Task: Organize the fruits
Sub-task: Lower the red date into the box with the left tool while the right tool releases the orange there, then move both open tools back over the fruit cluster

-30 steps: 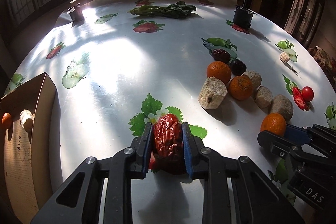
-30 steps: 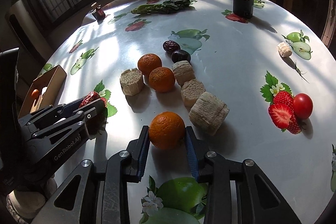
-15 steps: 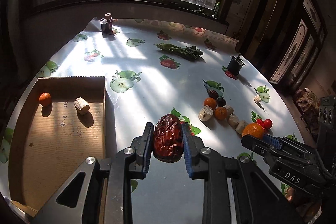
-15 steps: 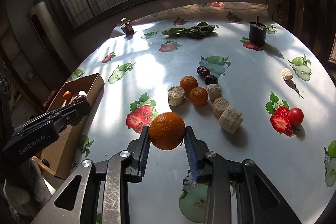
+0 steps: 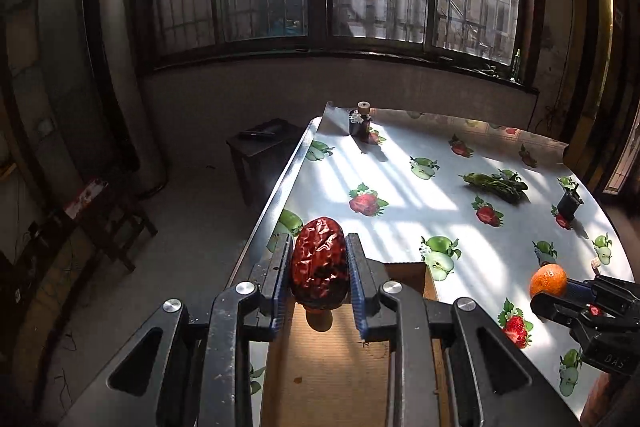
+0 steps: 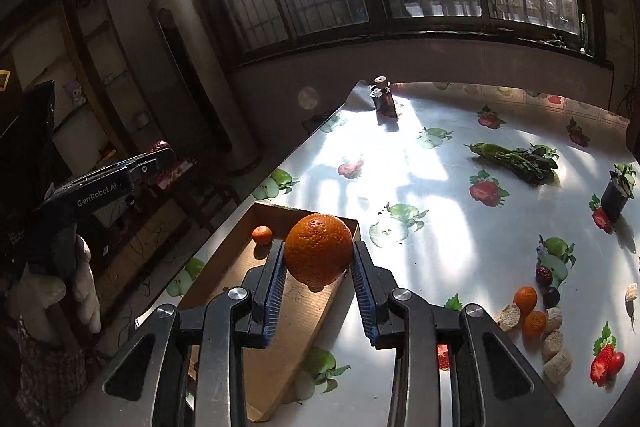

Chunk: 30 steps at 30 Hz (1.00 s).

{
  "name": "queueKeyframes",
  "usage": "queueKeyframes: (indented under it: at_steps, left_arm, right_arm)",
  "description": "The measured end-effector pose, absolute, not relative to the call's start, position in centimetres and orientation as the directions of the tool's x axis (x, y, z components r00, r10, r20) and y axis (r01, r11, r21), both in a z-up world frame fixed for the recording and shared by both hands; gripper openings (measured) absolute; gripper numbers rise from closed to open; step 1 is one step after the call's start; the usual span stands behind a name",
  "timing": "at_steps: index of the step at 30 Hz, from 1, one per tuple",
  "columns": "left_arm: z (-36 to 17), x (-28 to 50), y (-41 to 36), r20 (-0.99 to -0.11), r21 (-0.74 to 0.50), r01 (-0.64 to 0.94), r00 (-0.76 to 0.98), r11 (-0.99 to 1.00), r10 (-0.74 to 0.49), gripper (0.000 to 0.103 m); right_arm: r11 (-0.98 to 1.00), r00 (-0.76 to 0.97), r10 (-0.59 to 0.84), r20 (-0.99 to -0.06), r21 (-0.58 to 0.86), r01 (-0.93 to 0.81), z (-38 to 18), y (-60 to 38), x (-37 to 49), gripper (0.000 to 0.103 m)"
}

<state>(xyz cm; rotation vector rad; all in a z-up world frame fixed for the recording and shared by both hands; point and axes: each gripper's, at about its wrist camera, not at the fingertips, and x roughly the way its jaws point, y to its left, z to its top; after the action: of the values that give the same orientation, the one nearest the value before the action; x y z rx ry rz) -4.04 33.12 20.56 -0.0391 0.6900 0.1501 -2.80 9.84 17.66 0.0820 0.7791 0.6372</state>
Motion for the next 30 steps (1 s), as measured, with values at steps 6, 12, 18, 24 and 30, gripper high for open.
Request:
queueKeyframes:
  at_steps: [6, 12, 18, 24, 30]
  left_arm:
    - [11.0, -1.6, 35.3, -0.765, -0.054, -0.163, 0.641, 0.985, 0.064, 0.026]
    - [4.3, 0.5, 36.4, -0.851, -0.091, -0.199, 0.525, 0.976, 0.028, 0.026]
    - [2.2, 1.4, 36.7, -0.877, -0.099, -0.219, 0.480, 0.971, 0.019, 0.026]
    - [2.9, 1.0, 37.1, -0.870, -0.142, -0.243, 0.493, 0.959, -0.004, 0.035]
    - [6.9, -1.9, 36.5, -0.814, -0.150, -0.252, 0.581, 0.956, 0.026, 0.048]
  right_arm:
    - [0.796, 0.369, 0.548, -0.751, 0.333, -0.506, 9.0, 16.6, 0.6, 0.035]
    - [0.799, 0.293, 0.505, -0.812, 0.311, -0.515, 4.3, 20.0, 1.8, 0.036]
    - [0.821, 0.294, 0.455, -0.840, 0.268, -0.504, 2.8, 20.9, 3.2, 0.036]
    - [0.836, 0.322, 0.436, -0.841, 0.246, -0.490, 2.6, 21.0, 3.9, 0.037]
    - [0.826, 0.367, 0.492, -0.789, 0.290, -0.484, 5.0, 18.7, 2.3, 0.055]
